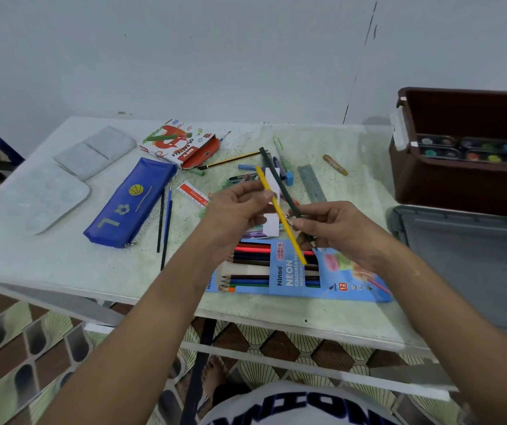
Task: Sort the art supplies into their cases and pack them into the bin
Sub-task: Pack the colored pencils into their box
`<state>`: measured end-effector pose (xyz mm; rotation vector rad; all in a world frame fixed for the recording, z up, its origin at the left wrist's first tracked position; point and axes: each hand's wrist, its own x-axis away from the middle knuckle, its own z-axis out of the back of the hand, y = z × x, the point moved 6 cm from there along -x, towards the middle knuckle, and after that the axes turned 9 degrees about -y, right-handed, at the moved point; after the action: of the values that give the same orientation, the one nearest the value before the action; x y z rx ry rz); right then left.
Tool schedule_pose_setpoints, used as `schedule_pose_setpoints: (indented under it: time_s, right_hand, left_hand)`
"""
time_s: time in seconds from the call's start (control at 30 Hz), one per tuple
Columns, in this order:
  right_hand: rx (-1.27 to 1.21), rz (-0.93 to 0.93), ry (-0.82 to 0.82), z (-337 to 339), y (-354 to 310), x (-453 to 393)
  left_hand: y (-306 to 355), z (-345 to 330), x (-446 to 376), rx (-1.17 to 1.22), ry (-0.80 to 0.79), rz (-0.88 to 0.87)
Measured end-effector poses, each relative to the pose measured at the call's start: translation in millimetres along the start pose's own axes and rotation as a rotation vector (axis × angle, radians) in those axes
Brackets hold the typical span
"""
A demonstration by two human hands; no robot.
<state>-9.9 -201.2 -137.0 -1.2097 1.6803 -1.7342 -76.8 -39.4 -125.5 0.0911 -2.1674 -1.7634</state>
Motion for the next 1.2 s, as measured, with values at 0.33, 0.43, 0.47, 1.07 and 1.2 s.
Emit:
schedule_pose_setpoints:
  time_s: [0.33, 0.43, 0.47, 1.07, 1.2]
  right_hand:
    - [0.545, 0.233, 0.24, 14.3, -54.0, 11.0]
    - [0.396, 0.332, 0.232, 7.5, -62.3, 6.7]
    - [0.353, 0.345, 0.219, 5.5, -63.2, 4.6]
    - [1.06, -0.063, -0.192, -25.2, 32.6, -7.0]
    - [1.128, -0.01, -0.158, -24.5, 36.6, -7.0]
  left_hand:
    - [54.4, -35.1, 16.3, -1.217, -0.141, -0.487]
    - [51.7, -36.4, 14.9, -1.142, -0.173, -0.454]
    - [51.1, -34.2, 14.8, -1.112, -0.168, -0.441]
    - [-28.4, 62.7, 67.6, -0.258, 0.494, -0.036]
    - [-45.0, 76.7, 76.0, -0.199, 0.627, 0.012]
